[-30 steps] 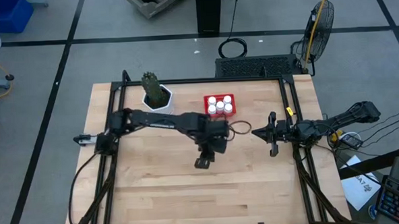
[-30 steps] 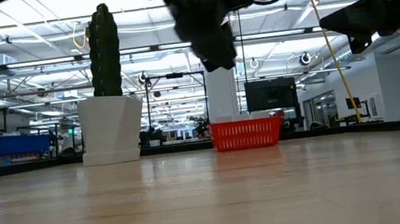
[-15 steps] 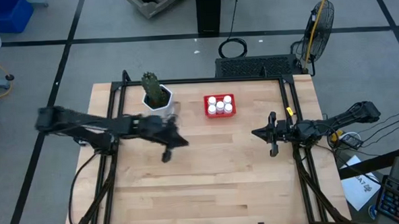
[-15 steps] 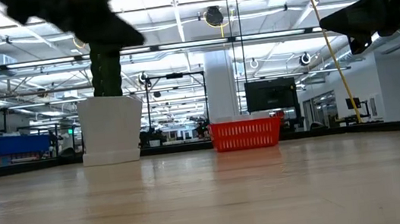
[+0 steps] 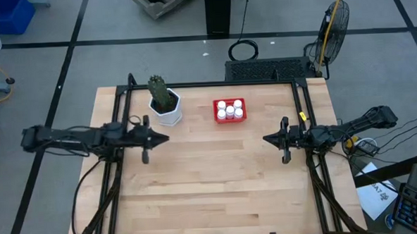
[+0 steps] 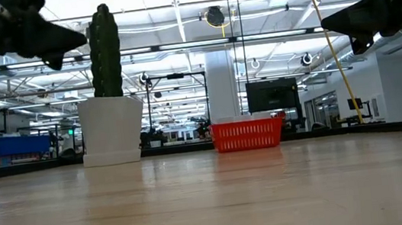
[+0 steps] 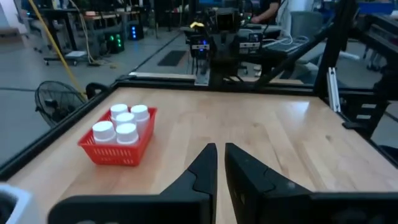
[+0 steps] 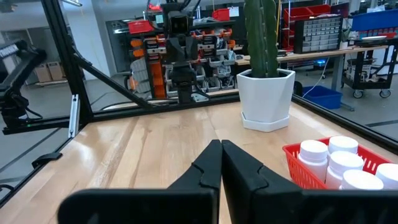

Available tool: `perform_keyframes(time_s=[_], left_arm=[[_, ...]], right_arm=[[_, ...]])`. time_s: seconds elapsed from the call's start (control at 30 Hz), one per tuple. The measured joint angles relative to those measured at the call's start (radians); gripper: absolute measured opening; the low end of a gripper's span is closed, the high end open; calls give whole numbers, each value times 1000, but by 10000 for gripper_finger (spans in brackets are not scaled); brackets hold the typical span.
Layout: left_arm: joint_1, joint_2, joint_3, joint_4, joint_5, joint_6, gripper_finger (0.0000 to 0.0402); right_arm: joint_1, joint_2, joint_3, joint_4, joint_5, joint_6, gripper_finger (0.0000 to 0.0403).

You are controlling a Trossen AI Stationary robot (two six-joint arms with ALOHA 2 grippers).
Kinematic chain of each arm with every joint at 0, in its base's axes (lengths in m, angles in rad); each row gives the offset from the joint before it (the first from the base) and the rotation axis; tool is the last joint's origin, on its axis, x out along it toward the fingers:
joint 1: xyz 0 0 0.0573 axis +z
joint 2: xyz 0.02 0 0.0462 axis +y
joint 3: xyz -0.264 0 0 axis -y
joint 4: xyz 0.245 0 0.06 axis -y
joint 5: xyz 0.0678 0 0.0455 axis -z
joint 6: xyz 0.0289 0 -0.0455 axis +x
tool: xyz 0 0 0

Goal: Pick and place pill bottles into a basket
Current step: Return to Home Position

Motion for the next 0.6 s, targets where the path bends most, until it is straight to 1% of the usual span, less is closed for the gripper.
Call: perform_keyframes(time_s=[0.1, 0.27, 0.37, 0.5, 0.57, 0.6], left_arm=[[7, -98, -36, -39, 5, 1, 35], [8, -245, -97, -37, 5, 16, 35], [8, -317, -132, -42, -27, 33, 35], [8, -368, -179, -43, -48, 91, 35], [8, -372, -202, -38, -55, 162, 35], [8, -371, -222, -9, -61, 190, 35]], right_arm=[[0, 0, 0, 0, 0, 0, 4], [0, 0, 0, 0, 0, 0, 4], [0, 0, 0, 0, 0, 0, 4], [0, 0, 0, 0, 0, 0, 4], [0, 0, 0, 0, 0, 0, 4], [0, 0, 0, 0, 0, 0, 4]])
